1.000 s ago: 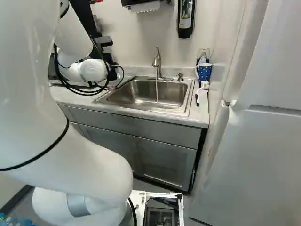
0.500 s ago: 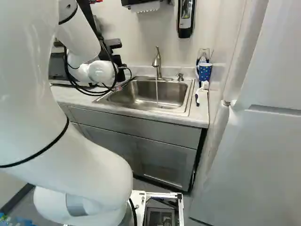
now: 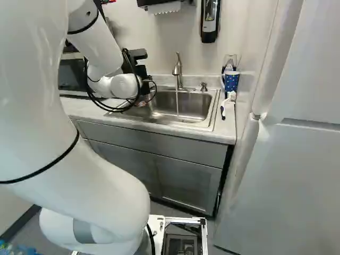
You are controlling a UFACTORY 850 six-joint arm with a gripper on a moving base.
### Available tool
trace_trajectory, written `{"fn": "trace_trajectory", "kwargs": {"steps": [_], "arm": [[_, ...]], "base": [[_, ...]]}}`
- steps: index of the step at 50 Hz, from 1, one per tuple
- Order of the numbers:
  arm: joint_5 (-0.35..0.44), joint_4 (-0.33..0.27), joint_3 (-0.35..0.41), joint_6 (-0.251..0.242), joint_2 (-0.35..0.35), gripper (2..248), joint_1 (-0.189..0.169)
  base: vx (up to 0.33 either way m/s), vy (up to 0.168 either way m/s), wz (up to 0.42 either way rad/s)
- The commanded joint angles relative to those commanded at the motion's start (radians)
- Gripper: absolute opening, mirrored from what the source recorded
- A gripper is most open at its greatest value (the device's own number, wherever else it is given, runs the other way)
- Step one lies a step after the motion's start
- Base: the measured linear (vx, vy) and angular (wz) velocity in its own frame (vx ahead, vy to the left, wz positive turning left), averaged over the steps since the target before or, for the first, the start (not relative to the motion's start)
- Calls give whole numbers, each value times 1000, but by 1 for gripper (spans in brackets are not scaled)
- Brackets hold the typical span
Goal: Rinse the cup and place it in the tray
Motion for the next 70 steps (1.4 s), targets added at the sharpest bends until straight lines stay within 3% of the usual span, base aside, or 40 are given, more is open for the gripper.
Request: {"fn": "trace_trajectory", "kwargs": {"steps": [70], "arm": [[35,0,72,0,-89,124,-221]], "base": [[0,0,0]]}}
